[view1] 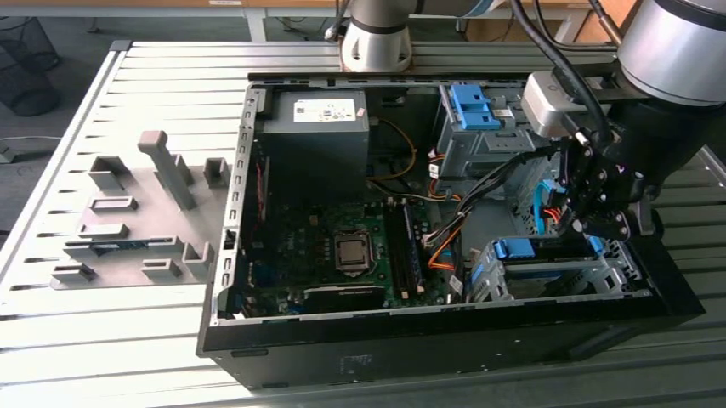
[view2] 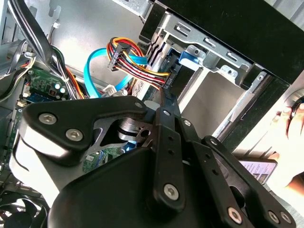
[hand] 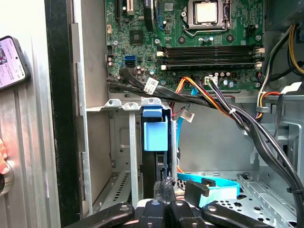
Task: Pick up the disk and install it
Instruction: 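Insert the second disk wire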
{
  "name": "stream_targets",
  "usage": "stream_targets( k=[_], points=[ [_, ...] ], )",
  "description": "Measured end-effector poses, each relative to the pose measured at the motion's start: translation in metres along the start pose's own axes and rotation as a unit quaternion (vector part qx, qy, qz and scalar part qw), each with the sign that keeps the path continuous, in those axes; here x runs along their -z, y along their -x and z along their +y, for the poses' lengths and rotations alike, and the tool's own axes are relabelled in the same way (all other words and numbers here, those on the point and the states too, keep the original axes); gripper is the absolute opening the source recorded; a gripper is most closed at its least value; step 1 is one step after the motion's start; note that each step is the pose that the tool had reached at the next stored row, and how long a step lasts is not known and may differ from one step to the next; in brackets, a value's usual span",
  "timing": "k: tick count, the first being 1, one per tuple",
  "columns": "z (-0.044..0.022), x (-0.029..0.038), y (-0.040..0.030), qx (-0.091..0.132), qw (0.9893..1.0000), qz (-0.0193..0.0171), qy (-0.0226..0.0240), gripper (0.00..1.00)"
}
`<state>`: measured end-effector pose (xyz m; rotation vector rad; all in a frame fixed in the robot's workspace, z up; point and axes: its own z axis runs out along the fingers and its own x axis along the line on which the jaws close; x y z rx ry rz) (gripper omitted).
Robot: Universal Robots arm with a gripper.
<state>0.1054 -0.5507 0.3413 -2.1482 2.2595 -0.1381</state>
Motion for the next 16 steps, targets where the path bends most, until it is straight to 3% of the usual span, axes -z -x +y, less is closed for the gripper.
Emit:
stream_targets(
  k=[11, 16],
  points=[
    [0.0077, 0.001, -0.0012, 0.0, 1.0, 0.0001, 0.0, 0.11],
    [0.0069, 0.0164, -0.0018, 0.0, 1.0, 0.0001, 0.0, 0.11]
  ],
)
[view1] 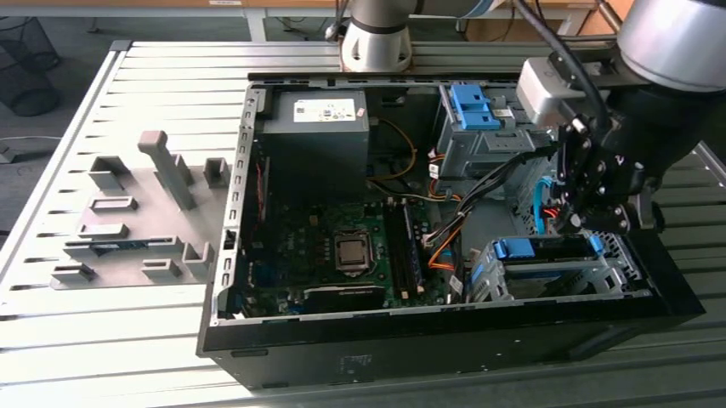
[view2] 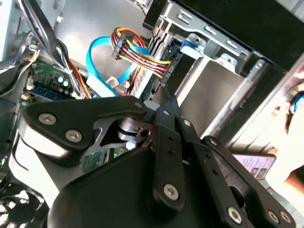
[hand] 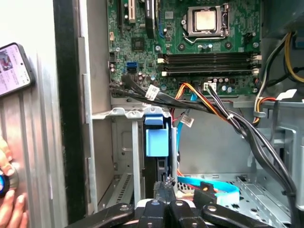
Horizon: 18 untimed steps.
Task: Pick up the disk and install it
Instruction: 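Insert the second disk wire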
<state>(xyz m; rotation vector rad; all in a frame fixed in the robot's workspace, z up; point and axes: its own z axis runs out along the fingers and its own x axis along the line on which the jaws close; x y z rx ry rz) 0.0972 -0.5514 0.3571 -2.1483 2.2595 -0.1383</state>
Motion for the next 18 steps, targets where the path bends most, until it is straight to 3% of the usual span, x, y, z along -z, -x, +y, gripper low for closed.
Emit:
stream_targets(
  k=[3, 9, 13, 18],
  points=[
    [0.0, 0.0098, -0.0004, 0.0, 1.0, 0.0, 0.0001, 0.11],
    [0.0148, 0.0138, -0.0014, 0.0, 1.0, 0.0, -0.0006, 0.11],
    [0.0144, 0.0233, 0.0001, 0.0, 1.0, -0.0001, -0.0006, 0.11],
    [0.0145, 0.0246, 0.0042, -0.001, 1.0, 0.0, 0.0008, 0.11]
  ],
)
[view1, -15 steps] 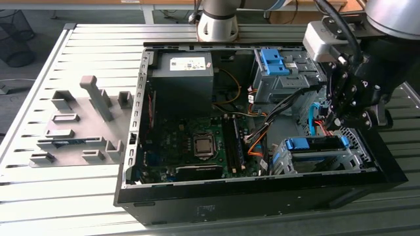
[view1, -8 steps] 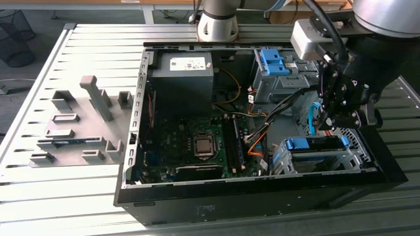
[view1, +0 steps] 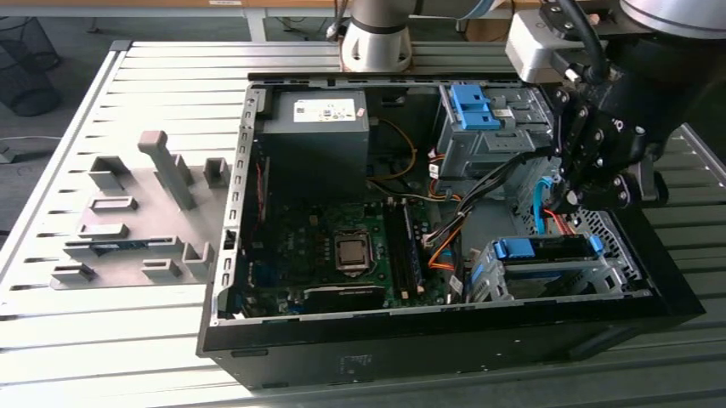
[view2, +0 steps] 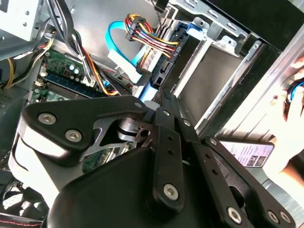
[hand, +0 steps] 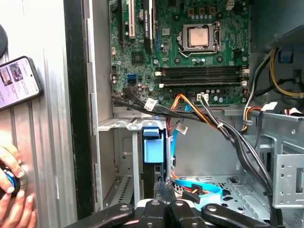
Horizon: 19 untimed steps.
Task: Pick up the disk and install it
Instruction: 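Insert the second disk wire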
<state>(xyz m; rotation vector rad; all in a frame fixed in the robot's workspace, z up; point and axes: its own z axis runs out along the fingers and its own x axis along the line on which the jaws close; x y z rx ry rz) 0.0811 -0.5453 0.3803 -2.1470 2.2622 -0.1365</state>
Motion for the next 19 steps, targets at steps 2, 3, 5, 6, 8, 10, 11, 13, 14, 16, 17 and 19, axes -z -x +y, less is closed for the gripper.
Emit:
stream_targets(
  k=[2, 3, 5, 6, 8, 10, 11, 13, 14, 16, 17, 19],
  points=[
    [0.0, 0.0001, 0.0017, -0.004, 1.0, 0.0005, 0.0026, 0.11],
    [0.0, 0.0001, 0.0024, -0.006, 1.0, 0.0007, 0.0041, 0.11],
    [-0.0001, 0.0005, 0.0031, -0.008, 0.9999, 0.0011, 0.0076, 0.11],
    [-0.0003, 0.0014, 0.0032, -0.008, 0.9999, 0.0014, 0.0099, 0.11],
    [-0.0012, 0.003, 0.0034, -0.008, 0.9999, 0.0014, 0.0136, 0.11],
    [-0.0025, 0.0045, 0.0036, -0.008, 0.9998, 0.0016, 0.0164, 0.11],
    [-0.0033, 0.0049, 0.0039, -0.008, 0.9998, 0.0017, 0.0175, 0.11],
    [-0.0047, 0.0053, 0.0056, -0.008, 0.9998, 0.0017, 0.019, 0.11],
    [-0.0051, 0.0056, 0.0068, -0.008, 0.9998, 0.0018, 0.0194, 0.11],
    [-0.0053, 0.006, 0.0101, -0.008, 0.9998, 0.0019, 0.0197, 0.11],
    [-0.0053, 0.006, 0.0119, -0.008, 0.9998, 0.0019, 0.0199, 0.11],
    [-0.0054, 0.0065, 0.0155, -0.009, 0.9998, 0.0019, 0.0201, 0.11]
  ],
)
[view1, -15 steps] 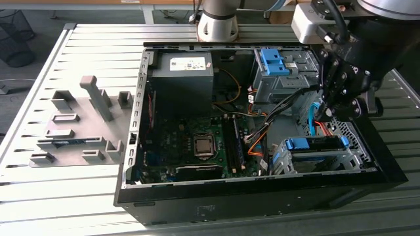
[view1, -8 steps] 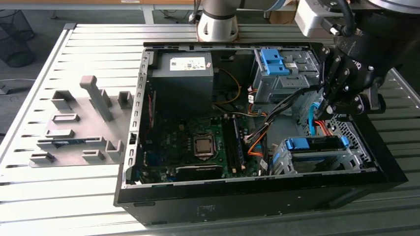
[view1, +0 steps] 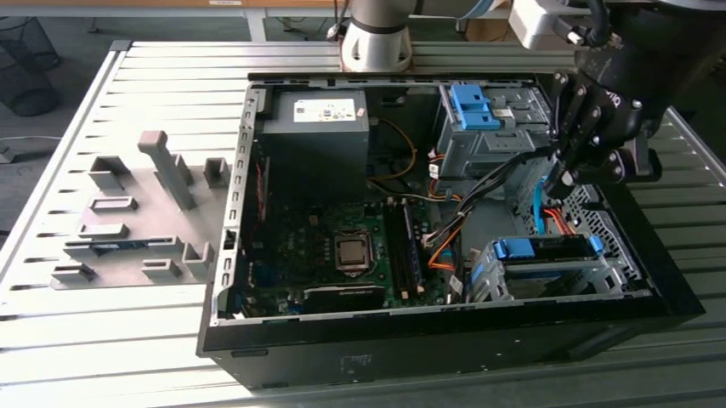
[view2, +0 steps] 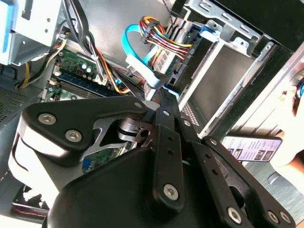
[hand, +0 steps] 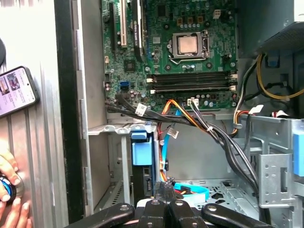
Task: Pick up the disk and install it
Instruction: 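Insert the second disk wire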
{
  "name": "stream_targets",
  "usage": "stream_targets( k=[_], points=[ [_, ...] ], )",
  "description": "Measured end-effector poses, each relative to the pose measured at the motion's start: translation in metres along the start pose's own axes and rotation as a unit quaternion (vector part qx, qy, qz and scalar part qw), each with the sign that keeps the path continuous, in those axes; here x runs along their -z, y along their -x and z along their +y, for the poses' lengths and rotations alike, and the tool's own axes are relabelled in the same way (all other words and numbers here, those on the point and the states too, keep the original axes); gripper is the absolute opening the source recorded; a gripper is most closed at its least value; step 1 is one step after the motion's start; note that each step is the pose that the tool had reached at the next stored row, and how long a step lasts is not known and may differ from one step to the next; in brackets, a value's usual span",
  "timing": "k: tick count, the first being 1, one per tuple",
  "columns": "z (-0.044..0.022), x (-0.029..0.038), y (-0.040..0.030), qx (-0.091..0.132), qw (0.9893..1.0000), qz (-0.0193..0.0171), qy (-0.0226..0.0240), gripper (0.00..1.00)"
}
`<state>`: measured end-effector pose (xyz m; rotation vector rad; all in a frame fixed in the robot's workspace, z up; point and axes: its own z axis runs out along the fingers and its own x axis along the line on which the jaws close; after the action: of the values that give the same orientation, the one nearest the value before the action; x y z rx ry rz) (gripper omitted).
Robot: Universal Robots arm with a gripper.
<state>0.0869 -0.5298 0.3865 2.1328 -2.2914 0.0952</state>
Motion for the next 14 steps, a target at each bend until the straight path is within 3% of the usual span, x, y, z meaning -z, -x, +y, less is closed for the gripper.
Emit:
stream_targets(
  k=[10, 14],
  points=[
    [-0.0003, 0.0022, 0.0101, -0.016, 0.9999, 0.0007, 0.0034, 0.11],
    [-0.0052, 0.0016, 0.0118, -0.017, 0.9998, 0.0019, 0.0055, 0.11]
  ],
)
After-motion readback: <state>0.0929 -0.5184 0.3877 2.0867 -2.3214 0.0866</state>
